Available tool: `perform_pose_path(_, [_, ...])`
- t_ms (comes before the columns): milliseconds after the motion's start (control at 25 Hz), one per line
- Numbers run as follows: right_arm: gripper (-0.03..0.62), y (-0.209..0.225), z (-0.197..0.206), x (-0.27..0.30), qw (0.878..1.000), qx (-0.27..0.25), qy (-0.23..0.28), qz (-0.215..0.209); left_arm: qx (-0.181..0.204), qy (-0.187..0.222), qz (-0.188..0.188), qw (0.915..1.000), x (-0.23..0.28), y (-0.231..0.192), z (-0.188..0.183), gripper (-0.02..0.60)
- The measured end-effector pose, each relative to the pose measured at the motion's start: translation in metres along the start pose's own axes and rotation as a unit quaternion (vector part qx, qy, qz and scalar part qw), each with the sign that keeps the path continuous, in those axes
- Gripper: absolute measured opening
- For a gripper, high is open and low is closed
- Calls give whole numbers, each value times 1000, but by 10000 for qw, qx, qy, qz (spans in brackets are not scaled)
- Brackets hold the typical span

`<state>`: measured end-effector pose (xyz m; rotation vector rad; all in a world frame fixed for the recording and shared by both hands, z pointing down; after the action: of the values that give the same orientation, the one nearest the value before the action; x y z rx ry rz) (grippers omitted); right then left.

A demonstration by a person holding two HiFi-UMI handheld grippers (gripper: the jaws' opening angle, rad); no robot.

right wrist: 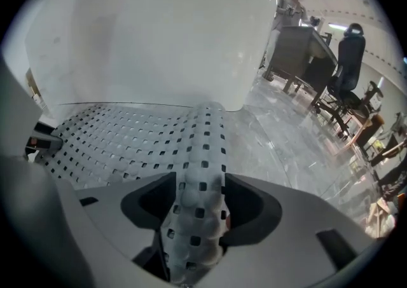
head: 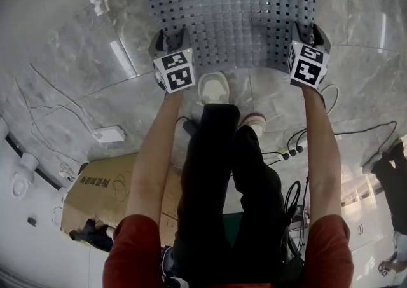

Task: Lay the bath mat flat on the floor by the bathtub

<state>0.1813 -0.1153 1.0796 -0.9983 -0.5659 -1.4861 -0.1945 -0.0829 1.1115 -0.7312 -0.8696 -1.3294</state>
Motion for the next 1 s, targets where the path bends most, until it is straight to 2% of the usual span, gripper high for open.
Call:
perform_pose_path(160, [275, 2, -5, -10, 9997, 222, 9, -57, -124, -3, 23, 9999, -14, 2, -5, 289])
perform_pose_path(480, [279, 7, -29, -65, 9989, 420, 156, -160, -97, 113, 156, 9998, -64, 21, -36, 301])
perform_pose_path(720, [279, 9, -59, -124, 9974, 562, 315, -325, -25, 340, 287, 9990, -123, 39, -80, 301])
perform_pose_path(1000, [279, 21, -116, -204, 9949, 562, 676, -499, -1, 717, 415, 9966, -207, 55, -144, 302])
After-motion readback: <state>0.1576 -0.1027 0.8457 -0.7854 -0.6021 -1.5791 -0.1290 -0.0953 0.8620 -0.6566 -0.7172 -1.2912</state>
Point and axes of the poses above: the fingertips, and each gripper's own axes: x forward along the fingers, y to its right, z out of its underside, the point moved 4 cm from there along -x, backward along the fingers, and after that the axes turned 3 degrees about -x, right-handed, at the moved point
